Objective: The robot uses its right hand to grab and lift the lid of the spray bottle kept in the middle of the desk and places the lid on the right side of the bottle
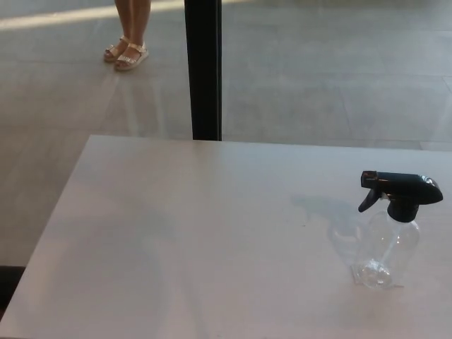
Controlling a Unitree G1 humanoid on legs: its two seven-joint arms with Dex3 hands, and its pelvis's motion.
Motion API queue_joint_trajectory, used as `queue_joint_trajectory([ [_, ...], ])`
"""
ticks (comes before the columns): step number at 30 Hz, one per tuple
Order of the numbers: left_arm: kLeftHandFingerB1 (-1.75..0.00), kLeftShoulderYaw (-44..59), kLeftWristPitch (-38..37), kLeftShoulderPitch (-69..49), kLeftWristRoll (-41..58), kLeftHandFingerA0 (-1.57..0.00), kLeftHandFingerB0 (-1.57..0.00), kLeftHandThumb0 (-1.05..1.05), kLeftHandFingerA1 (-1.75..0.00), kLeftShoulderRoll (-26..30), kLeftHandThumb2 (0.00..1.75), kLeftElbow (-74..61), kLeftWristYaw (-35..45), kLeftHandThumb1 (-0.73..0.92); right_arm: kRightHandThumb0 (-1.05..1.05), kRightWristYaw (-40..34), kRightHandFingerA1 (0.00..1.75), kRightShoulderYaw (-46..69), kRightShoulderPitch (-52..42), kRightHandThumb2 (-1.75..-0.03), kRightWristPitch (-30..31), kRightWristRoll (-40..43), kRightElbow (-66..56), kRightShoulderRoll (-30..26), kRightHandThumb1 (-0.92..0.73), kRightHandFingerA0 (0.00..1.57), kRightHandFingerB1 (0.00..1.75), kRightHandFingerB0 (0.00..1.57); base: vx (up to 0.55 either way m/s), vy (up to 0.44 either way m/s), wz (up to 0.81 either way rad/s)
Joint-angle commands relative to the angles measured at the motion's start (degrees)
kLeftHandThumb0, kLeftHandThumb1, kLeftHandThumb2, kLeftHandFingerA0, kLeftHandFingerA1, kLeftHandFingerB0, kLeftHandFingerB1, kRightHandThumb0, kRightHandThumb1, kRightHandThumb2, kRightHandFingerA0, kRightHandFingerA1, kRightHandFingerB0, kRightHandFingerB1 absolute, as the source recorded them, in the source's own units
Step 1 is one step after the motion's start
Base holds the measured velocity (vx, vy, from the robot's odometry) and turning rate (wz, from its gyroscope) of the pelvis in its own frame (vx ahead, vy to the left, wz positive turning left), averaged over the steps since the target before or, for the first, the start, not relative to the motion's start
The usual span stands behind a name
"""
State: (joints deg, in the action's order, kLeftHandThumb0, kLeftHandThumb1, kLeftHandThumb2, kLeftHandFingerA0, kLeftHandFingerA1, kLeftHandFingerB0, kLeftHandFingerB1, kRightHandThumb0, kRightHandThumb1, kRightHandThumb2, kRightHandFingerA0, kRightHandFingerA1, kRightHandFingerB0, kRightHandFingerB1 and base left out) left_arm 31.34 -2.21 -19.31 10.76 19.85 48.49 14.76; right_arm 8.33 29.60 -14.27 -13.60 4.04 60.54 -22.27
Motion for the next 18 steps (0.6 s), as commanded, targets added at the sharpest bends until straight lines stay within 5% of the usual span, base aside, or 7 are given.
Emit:
queue_joint_trajectory([
  [1,-0.4,4.39,0.86,-0.41,7.48,-0.54,-0.34,-0.93,-0.54,1.57,0.78,-0.53,6.54,0.92,-0.68,4.55,0.57,8.01,2.9,-0.84,-7.14,9.9,-1.8,-5.27,-0.5,0.22,0.4,0.07,0.0,0.0,0.0],
  [2,-0.52,4.56,0.85,-0.43,7.57,-0.49,-0.3,-0.91,-0.61,1.46,1.16,-0.72,6.71,0.78,-0.7,5.34,0.56,8.77,4.22,-0.86,-6.92,10.36,-2.26,-6.25,-0.51,0.16,0.33,0.04,0.0,0.0,0.0],
  [5,-0.4,4.88,1.0,-0.6,7.62,-0.53,-0.33,-0.95,-0.52,1.32,0.75,-1.17,6.89,0.91,-0.75,4.34,0.47,10.18,6.86,-0.93,-4.07,10.38,-8.53,-9.36,-0.51,0.01,0.27,0.02,0.0,0.0,0.0],
  [6,-0.52,4.87,0.92,-0.6,7.55,-0.48,-0.3,-0.89,-0.6,1.34,1.16,-1.24,6.86,0.77,-0.92,3.66,0.2,10.47,8.49,-0.99,-0.24,10.09,-14.51,-12.32,-0.59,0.09,0.12,0.1,0.0,0.0,0.0],
  [7,-0.39,4.83,1.03,-0.67,7.52,-0.55,-0.34,-0.9,-0.52,1.39,0.73,-1.4,6.88,0.92,-0.91,4.52,0.15,10.84,9.32,-0.98,1.29,10.71,-17.41,-13.81,-0.59,0.1,0.12,0.09,0.0,0.0,0.0],
  [10,-0.52,4.69,1.56,-0.92,7.44,-0.5,-0.31,-0.88,-0.61,1.49,1.15,-2.28,6.47,0.77,-0.87,5.85,0.13,11.4,10.39,-0.99,3.37,11.56,-23.03,-15.82,-0.58,0.01,0.13,0.0,0.0,0.0,0.0],
  [18,-0.52,4.84,0.57,-1.2,8.15,-0.5,-0.31,-0.86,-0.6,1.51,1.14,-2.53,6.91,0.75,-0.9,6.97,0.26,7.56,25.4,-0.96,11.3,12.16,-42.6,-25.86,-0.57,0.08,0.17,0.08,0.0,0.0,0.0],
])
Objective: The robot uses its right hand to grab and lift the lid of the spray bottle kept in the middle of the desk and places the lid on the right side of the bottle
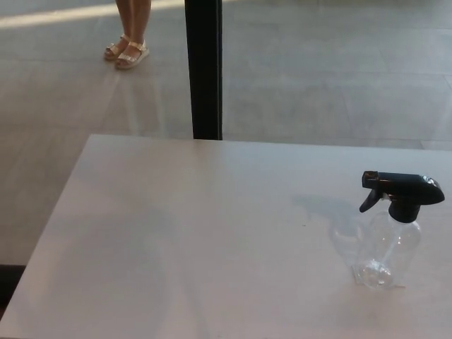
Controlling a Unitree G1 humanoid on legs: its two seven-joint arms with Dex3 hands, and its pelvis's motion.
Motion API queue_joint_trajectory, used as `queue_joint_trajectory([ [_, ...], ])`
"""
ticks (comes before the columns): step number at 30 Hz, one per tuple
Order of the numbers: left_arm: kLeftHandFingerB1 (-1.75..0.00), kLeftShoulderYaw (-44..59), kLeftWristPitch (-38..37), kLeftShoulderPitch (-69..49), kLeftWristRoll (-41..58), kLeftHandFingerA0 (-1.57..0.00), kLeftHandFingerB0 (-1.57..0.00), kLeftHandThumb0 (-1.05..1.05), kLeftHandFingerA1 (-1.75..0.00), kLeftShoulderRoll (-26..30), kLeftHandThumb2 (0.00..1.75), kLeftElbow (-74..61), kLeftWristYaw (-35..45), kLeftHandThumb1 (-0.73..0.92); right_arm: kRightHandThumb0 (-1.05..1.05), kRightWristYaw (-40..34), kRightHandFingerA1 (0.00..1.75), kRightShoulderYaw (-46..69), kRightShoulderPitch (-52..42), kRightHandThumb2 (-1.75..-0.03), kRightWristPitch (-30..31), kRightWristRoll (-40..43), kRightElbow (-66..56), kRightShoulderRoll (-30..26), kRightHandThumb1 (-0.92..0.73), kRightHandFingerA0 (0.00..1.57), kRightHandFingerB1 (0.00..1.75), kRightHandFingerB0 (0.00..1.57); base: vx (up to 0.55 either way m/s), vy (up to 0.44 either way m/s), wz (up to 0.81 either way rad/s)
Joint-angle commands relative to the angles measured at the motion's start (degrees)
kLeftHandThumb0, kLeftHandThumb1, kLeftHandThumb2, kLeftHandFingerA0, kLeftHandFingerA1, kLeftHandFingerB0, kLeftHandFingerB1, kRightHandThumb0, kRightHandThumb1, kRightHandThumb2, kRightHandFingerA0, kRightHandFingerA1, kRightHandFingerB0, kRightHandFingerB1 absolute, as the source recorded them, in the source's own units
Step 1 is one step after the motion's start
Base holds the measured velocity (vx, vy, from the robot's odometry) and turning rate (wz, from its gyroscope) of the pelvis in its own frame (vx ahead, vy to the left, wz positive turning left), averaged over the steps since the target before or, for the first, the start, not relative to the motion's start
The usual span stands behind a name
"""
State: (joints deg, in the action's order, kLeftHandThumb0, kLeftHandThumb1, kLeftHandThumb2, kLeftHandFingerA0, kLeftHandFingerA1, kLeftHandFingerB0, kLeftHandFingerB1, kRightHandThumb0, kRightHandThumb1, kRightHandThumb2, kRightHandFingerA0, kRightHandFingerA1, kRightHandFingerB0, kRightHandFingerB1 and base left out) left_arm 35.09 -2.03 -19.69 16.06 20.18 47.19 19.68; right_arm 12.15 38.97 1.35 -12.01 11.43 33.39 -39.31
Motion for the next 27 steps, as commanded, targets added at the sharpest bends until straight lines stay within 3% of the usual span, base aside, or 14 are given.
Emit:
queue_joint_trajectory([
  [1,-0.39,0.79,-0.47,-0.52,2.42,-0.56,-0.35,-0.88,-0.52,1.53,0.72,-0.09,2.29,0.92,-0.79,3.16,0.32,-2.97,11.58,-0.96,11.08,4.33,-17.55,-9.72,-0.49,0.0,0.25,0.0,0.0,0.0,0.0],
  [4,-0.5,0.7,-0.3,-0.53,2.43,-0.5,-0.31,-0.94,-0.59,1.65,1.17,-0.15,2.35,0.8,-0.91,5.29,0.25,-7.26,16.25,-0.98,12.17,2.68,-21.87,-11.69,-0.56,0.08,0.13,0.07,0.0,0.0,0.0],
  [9,-0.5,0.75,0.2,-0.72,2.69,-0.5,-0.31,-0.95,-0.59,1.64,1.17,-0.62,1.94,0.81,-0.83,6.58,0.47,-15.9,22.83,-0.96,12.98,-1.77,-27.72,-11.89,-0.53,0.03,0.28,0.0,0.0,0.0,0.0],
  [10,-0.5,0.78,0.41,-0.75,2.93,-0.49,-0.3,-0.95,-0.59,1.59,1.17,-0.95,2.14,0.81,-0.83,7.51,0.41,-18.25,24.67,-0.61,12.57,-1.83,-28.13,-10.8,-0.65,0.12,0.28,0.08,0.0,0.0,0.0],
  [16,-0.5,0.61,0.56,-0.6,3.18,-0.49,-0.3,-0.96,-0.58,1.53,1.16,-1.24,2.2,0.8,-0.82,8.84,0.49,-25.57,28.13,-0.9,16.0,-3.97,-31.7,-10.39,-0.52,0.06,0.35,0.05,0.0,0.0,0.0],
  [17,-0.38,0.49,0.35,-0.69,3.13,-0.54,-0.34,-0.95,-0.5,1.57,0.74,-1.15,2.43,0.91,-0.78,9.98,0.43,-28.43,28.87,-0.95,15.34,-6.13,-32.63,-10.72,-0.51,0.01,0.27,0.01,0.0,0.0,0.06],
  [18,-0.51,0.55,0.61,-0.95,3.44,-0.49,-0.31,-0.95,-0.59,1.49,1.17,-1.56,2.61,0.79,-0.81,11.51,0.45,-33.1,30.29,-0.93,14.99,-8.78,-33.1,-10.05,-0.52,0.03,0.28,0.09,0.0,0.0,0.0],
  [19,-0.38,0.45,0.65,-1.01,3.42,-0.54,-0.34,-0.95,-0.51,1.48,0.74,-1.7,2.61,0.92,-0.88,11.42,0.45,-34.85,30.57,-0.92,12.75,-10.69,-31.07,-9.65,-0.56,0.1,0.34,0.07,0.0,0.0,0.0],
  [20,-0.38,0.32,0.59,-1.02,3.32,-0.54,-0.34,-0.95,-0.51,1.52,0.74,-1.65,2.49,0.91,-0.4,11.22,0.5,-36.16,30.76,-0.94,10.98,-11.7,-29.31,-9.18,-0.29,0.0,0.49,0.0,0.0,0.0,0.0],
  [21,-0.38,0.24,0.56,-1.04,3.32,-0.54,-0.34,-0.95,-0.51,1.55,0.74,-1.63,2.43,0.91,-0.4,11.06,0.5,-36.79,30.9,-0.94,10.28,-12.01,-28.56,-9.08,-0.29,0.0,0.49,0.0,0.0,0.0,0.0],
  [22,-0.49,0.24,0.59,-1.15,3.5,-0.47,-0.26,-0.92,-0.59,1.45,1.16,-1.76,2.59,0.76,-0.89,11.69,0.47,-38.53,30.9,-0.96,10.83,-12.56,-29.66,-8.87,-0.57,0.09,0.34,0.05,0.0,0.0,0.0],
  [23,-0.38,0.18,0.6,-1.15,3.46,-0.52,-0.33,-0.91,-0.5,1.48,0.72,-1.74,2.58,0.92,-0.92,12.26,0.46,-39.65,30.94,-0.99,11.63,-12.84,-31.29,-8.82,-0.59,0.0,0.28,0.0,0.0,0.0,0.0],
  [24,-0.49,0.18,0.74,-1.0,3.56,-0.47,-0.28,-0.95,-0.59,1.56,1.17,-1.48,2.61,0.8,-0.83,12.71,0.52,-40.71,31.07,-0.97,13.47,-12.72,-33.19,-8.67,-0.53,0.08,0.35,0.0,0.0,0.0,0.0],
  [27,-0.5,0.05,0.44,-0.68,3.45,-0.48,-0.29,-0.96,-0.58,1.63,1.17,-1.05,2.4,0.81,-0.87,13.45,0.49,-43.66,31.69,-0.94,15.34,-14.13,-35.73,-8.02,-0.54,0.07,0.37,0.05,0.0,0.0,0.0],
])
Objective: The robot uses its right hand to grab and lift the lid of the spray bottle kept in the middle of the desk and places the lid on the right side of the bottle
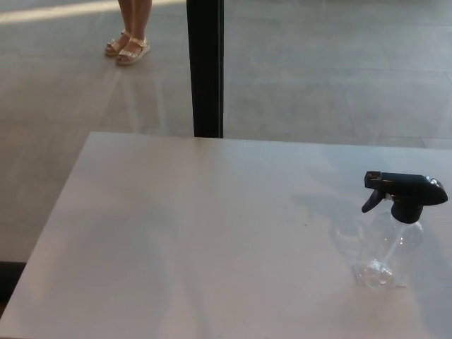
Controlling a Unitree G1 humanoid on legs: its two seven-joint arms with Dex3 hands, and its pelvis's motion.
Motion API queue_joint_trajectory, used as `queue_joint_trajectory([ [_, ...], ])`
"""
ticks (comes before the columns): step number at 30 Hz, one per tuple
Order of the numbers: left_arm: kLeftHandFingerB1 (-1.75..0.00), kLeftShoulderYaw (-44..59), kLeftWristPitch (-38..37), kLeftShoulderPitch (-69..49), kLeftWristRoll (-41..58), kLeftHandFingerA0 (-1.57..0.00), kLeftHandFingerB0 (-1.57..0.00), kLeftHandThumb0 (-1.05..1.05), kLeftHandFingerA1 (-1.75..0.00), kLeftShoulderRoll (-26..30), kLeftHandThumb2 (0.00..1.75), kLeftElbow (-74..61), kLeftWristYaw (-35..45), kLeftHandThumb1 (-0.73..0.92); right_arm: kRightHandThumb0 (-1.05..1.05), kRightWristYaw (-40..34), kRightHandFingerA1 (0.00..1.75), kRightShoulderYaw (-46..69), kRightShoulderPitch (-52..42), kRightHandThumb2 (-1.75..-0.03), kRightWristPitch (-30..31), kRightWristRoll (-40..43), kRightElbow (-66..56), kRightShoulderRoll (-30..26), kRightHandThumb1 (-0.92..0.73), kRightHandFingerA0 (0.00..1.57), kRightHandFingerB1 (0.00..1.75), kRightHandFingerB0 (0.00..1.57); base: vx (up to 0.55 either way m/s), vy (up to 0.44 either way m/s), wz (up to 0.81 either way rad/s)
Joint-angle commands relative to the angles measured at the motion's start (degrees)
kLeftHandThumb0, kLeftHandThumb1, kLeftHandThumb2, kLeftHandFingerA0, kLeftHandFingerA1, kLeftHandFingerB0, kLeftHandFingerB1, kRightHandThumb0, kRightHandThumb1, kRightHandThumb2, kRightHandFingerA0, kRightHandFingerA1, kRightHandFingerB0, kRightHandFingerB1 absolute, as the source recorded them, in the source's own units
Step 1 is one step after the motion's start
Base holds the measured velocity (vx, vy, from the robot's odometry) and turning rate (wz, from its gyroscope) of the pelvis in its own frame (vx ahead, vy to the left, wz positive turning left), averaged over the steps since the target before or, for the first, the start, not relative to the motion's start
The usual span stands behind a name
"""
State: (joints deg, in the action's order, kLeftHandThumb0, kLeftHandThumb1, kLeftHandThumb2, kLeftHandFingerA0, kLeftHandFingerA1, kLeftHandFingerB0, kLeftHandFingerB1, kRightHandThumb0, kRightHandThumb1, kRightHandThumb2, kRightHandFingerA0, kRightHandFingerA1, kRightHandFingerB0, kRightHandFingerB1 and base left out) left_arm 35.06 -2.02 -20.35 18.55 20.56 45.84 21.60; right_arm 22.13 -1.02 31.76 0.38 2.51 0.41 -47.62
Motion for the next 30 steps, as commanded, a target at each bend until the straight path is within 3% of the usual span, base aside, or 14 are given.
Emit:
queue_joint_trajectory([
  [1,-0.5,0.04,0.35,-0.01,0.93,-0.48,-0.29,-0.95,-0.58,1.24,1.17,0.37,0.45,0.81,-0.86,3.69,0.42,-3.98,1.37,-0.62,3.38,-5.35,-3.05,0.23,-0.69,0.11,0.27,0.11,0.0,0.0,0.0],
  [3,-0.5,0.06,0.4,0.19,0.97,-0.48,-0.29,-0.94,-0.58,1.27,1.17,0.54,0.22,0.81,-0.84,4.39,0.42,-4.81,1.68,-0.62,4.3,-5.66,-3.53,0.41,-0.68,0.12,0.26,0.12,0.0,0.0,0.0],
  [4,-0.5,-0.05,0.77,-0.02,0.94,-0.49,-0.31,-0.95,-0.59,1.15,1.17,-0.2,-0.03,0.81,-0.83,5.18,0.49,-5.88,2.21,-0.92,4.66,-6.34,-3.23,0.6,-0.54,0.08,0.36,0.06,0.0,0.0,0.0],
  [5,-0.52,-0.04,0.74,-0.12,1.07,-0.49,-0.31,-0.89,-0.6,1.13,1.16,-0.35,0.23,0.76,-0.39,5.37,0.52,-6.28,2.4,-0.96,4.71,-6.84,-3.13,0.63,-0.31,0.01,0.49,0.0,0.0,0.0,0.0],
  [6,-0.39,-0.19,0.81,-0.36,0.98,-0.55,-0.34,-0.9,-0.51,1.12,0.72,-0.75,0.23,0.92,-0.39,5.65,0.52,-7.22,2.84,-0.96,4.03,-7.9,-2.5,0.71,-0.32,0.02,0.49,0.0,0.0,0.0,0.0],
  [7,-0.39,-0.28,0.89,-0.41,0.88,-0.55,-0.34,-0.9,-0.51,1.13,0.72,-0.89,0.04,0.92,-0.39,5.74,0.52,-7.34,2.95,-0.96,3.81,-8.15,-2.32,0.79,-0.32,0.02,0.49,0.0,0.0,0.0,0.0],
  [8,-0.39,-0.13,0.78,-0.38,1.16,-0.54,-0.34,-0.95,-0.51,1.09,0.74,-0.79,0.33,0.91,-0.39,6.03,0.52,-7.59,3.19,-0.96,4.13,-8.45,-2.33,0.8,-0.32,0.02,0.49,0.0,0.0,0.0,0.0],
  [9,-0.49,-0.18,1.02,-0.21,1.09,-0.49,-0.29,-0.96,-0.58,1.24,1.17,-0.68,0.11,0.81,-0.81,6.18,0.43,-7.99,3.53,-0.62,4.07,-9.04,-2.06,0.94,-0.68,0.16,0.27,0.15,0.0,0.0,0.0],
  [16,-0.51,-0.48,0.31,0.28,0.68,-0.52,-0.32,-0.93,-0.6,1.26,1.16,0.58,-0.2,0.79,-0.83,8.18,0.44,-10.79,6.54,-0.62,4.63,-12.93,-0.27,1.37,-0.69,0.18,0.27,0.16,0.0,0.0,0.0],
  [17,-0.51,-0.5,0.31,0.26,0.72,-0.53,-0.33,-0.93,-0.6,1.2,1.16,0.57,-0.24,0.79,-0.84,8.15,0.52,-10.95,6.78,-0.93,4.35,-13.35,0.03,1.48,-0.54,0.15,0.4,0.1,0.0,0.0,0.0],
  [19,-0.52,-0.32,0.32,-0.57,1.07,-0.49,-0.32,-0.89,-0.6,1.23,1.16,-0.02,0.4,0.76,-0.87,9.12,0.44,-12.29,7.22,-0.63,4.79,-14.95,0.21,1.55,-0.72,0.18,0.27,0.17,0.0,0.0,0.0],
  [28,-0.5,-0.51,0.01,-0.9,1.02,-0.49,-0.31,-0.96,-0.59,1.68,1.18,-0.5,0.9,0.81,-0.91,13.2,0.44,-15.41,5.36,-0.63,8.18,-18.66,-2.35,0.84,-0.71,0.18,0.28,0.2,0.0,0.0,0.0],
  [29,-0.39,-0.55,-0.66,-0.93,0.98,-0.54,-0.34,-0.96,-0.51,1.78,0.75,-0.08,1.42,0.92,-0.92,14.26,0.44,-15.79,5.22,-0.63,8.24,-18.9,-2.71,0.51,-0.72,0.17,0.27,0.2,0.0,0.0,0.0],
  [30,-0.5,-0.39,-0.6,-0.94,1.12,-0.48,-0.31,-0.96,-0.58,1.68,1.17,-0.13,1.27,0.81,-0.93,15.62,0.43,-16.57,5.06,-0.63,9.55,-19.67,-3.51,0.08,-0.73,0.17,0.28,0.19,0.0,0.0,0.0],
])
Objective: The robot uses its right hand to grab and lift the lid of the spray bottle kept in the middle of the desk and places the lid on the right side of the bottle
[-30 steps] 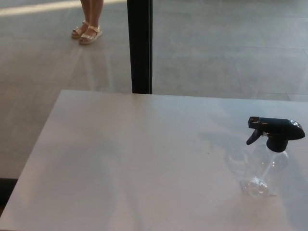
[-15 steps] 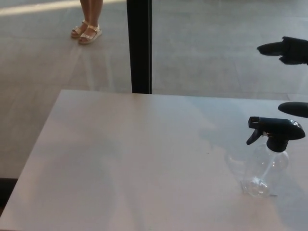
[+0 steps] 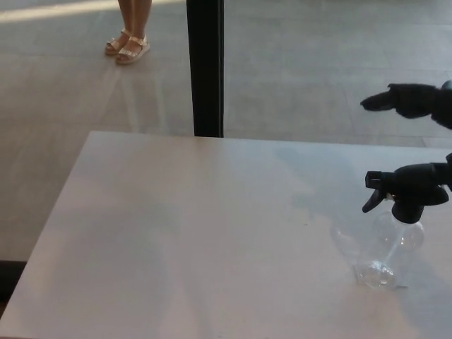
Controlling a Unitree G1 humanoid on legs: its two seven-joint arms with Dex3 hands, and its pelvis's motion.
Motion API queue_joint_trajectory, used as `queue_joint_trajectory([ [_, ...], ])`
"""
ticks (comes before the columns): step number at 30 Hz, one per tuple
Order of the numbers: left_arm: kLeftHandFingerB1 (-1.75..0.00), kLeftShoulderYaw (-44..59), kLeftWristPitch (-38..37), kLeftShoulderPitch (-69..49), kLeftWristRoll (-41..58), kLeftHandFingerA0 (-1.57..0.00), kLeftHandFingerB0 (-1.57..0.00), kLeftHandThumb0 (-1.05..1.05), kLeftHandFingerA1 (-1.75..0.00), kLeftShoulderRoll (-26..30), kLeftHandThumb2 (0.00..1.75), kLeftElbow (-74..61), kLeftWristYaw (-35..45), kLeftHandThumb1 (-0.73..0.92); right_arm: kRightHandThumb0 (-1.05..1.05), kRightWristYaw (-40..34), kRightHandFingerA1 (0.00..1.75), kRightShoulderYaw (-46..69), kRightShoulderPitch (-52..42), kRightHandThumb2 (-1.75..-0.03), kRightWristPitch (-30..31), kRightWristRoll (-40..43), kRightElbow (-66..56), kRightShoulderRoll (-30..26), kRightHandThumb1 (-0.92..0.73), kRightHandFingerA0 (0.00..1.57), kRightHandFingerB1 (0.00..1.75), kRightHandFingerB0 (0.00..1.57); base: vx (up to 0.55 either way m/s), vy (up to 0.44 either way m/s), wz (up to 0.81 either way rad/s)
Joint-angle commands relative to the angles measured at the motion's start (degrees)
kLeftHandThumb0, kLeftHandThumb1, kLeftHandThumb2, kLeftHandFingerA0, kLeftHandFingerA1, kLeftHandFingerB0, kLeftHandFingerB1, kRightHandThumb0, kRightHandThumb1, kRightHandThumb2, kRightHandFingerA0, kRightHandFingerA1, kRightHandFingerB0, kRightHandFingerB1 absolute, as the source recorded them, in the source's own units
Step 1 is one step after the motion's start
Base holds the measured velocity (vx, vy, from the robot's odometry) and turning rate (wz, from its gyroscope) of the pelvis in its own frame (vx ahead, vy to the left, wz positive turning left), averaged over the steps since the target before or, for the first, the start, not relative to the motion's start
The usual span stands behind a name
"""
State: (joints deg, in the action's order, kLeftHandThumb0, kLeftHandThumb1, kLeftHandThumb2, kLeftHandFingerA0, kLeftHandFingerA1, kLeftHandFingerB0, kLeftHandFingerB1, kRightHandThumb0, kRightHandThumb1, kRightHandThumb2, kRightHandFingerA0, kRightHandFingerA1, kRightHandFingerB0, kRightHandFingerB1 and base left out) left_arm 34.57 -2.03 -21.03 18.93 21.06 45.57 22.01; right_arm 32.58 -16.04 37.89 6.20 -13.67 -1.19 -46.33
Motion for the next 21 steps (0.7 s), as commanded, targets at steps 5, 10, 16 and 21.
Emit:
queue_joint_trajectory([
  [5,-0.39,0.0,-0.65,-0.29,0.59,-0.56,-0.36,-0.92,-0.51,1.06,0.73,-0.17,0.65,0.92,-0.4,10.48,0.52,-4.92,-0.11,-0.95,8.84,-7.45,-3.73,-2.4,-0.25,0.02,0.48,0.0,0.0,0.0,0.0],
  [10,-0.51,0.11,-0.83,-0.55,0.74,-0.5,-0.32,-0.95,-0.59,0.94,1.18,-0.06,0.87,0.81,-0.4,13.5,0.53,-8.13,0.7,-0.93,10.54,-12.85,-5.18,-3.54,-0.21,0.03,0.48,0.0,0.0,0.0,0.0],
  [16,-0.38,-0.02,-1.41,-0.64,0.64,-0.54,-0.34,-0.93,-0.51,1.01,0.73,0.13,1.51,0.92,-0.4,15.43,0.55,-10.7,1.62,-0.92,10.85,-18.98,-6.95,-5.08,-0.22,0.07,0.49,0.0,0.0,0.0,0.0],
  [21,-0.38,-0.34,-2.43,-0.42,0.1,-0.53,-0.35,-0.98,-0.5,1.11,0.75,1.26,1.65,0.92,-0.7,5.62,0.75,-11.17,-1.72,-0.9,12.55,-29.12,-9.9,-3.16,-0.57,0.62,0.45,0.22,0.0,0.0,0.0],
])
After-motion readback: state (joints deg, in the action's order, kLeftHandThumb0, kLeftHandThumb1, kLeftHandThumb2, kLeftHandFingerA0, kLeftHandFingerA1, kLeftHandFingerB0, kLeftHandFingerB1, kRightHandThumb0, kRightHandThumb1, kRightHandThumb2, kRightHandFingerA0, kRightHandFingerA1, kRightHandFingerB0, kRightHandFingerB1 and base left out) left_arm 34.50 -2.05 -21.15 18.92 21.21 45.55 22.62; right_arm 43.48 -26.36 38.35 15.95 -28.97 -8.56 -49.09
